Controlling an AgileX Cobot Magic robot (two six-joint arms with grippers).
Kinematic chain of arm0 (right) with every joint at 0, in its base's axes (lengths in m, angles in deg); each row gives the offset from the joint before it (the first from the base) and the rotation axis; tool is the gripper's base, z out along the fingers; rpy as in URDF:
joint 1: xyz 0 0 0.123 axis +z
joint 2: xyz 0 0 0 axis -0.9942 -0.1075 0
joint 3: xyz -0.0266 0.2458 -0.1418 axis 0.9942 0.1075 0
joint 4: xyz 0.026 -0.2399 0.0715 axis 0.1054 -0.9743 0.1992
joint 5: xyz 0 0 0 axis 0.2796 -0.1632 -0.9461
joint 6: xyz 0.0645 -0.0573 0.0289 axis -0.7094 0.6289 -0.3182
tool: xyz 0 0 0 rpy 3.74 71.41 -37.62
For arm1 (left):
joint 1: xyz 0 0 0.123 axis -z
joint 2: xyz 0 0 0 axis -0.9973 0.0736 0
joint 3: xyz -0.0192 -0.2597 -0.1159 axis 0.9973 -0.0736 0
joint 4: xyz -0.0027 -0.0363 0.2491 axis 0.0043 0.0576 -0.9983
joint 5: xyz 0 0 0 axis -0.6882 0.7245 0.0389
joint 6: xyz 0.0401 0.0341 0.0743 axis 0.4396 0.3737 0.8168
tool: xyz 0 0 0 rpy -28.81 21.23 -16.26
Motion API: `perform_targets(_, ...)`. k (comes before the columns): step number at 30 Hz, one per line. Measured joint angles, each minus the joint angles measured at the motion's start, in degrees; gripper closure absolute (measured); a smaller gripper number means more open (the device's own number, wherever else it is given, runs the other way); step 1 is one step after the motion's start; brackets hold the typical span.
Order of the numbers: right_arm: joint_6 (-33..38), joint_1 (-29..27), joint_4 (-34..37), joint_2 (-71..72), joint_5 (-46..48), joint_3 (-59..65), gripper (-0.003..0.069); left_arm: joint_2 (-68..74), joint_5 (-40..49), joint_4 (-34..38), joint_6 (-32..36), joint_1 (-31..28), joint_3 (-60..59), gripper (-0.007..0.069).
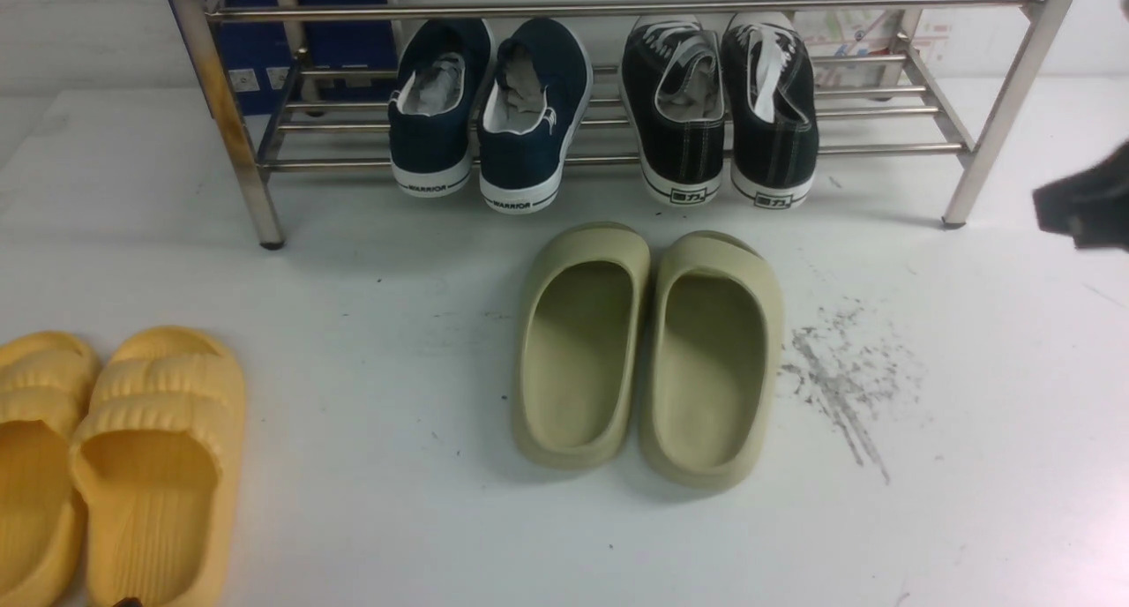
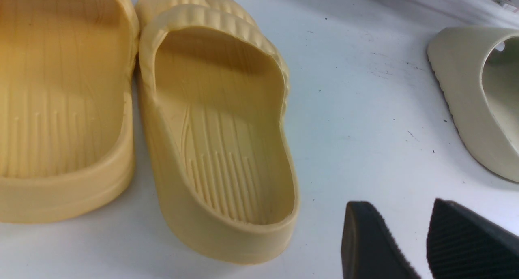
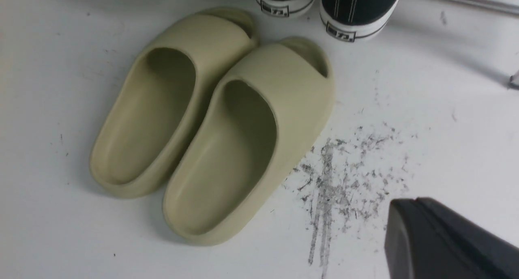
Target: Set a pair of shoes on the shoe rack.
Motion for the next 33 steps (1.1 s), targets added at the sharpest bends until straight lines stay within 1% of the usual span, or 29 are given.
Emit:
perform_targets(3, 0.80, 0.00, 1.16, 6.85, -4.87, 6.72, 0.0647, 0.00, 0.00, 0.00, 0.00, 0.00, 0.00, 0.0386)
perform_targets(4, 1.16, 0.00, 1.94, 12.00, -8.01, 11.62, 0.0646, 0.00, 0.00, 0.00, 0.00, 0.00, 0.00, 0.0386)
perform_targets(6, 1.52, 0.00, 2.18, 18.23, -11.38, 17.51, 0.0645, 0.00, 0.00, 0.00, 0.00, 0.00, 0.00, 0.0386)
perform_targets(9, 2.23, 0.00, 2.18, 24.23, -14.12, 23.43, 0.0643, 0.00, 0.00, 0.00, 0.00, 0.00, 0.00, 0.0386)
perform_targets(17, 3.17, 0.00, 2.12, 32.61, -14.66, 32.18, 0.0636, 0.00, 0.00, 0.00, 0.00, 0.00, 0.00, 0.0386)
perform_targets(23, 3.21, 0.00, 1.97, 32.95, -13.94, 34.71, 0.0632, 0.00, 0.00, 0.00, 0.00, 0.00, 0.00, 0.0386)
perform_targets(33, 3.21, 0.00, 1.91, 32.95, -9.28, 37.05, 0.0621, 0.00, 0.00, 0.00, 0.00, 0.00, 0.00, 0.0386)
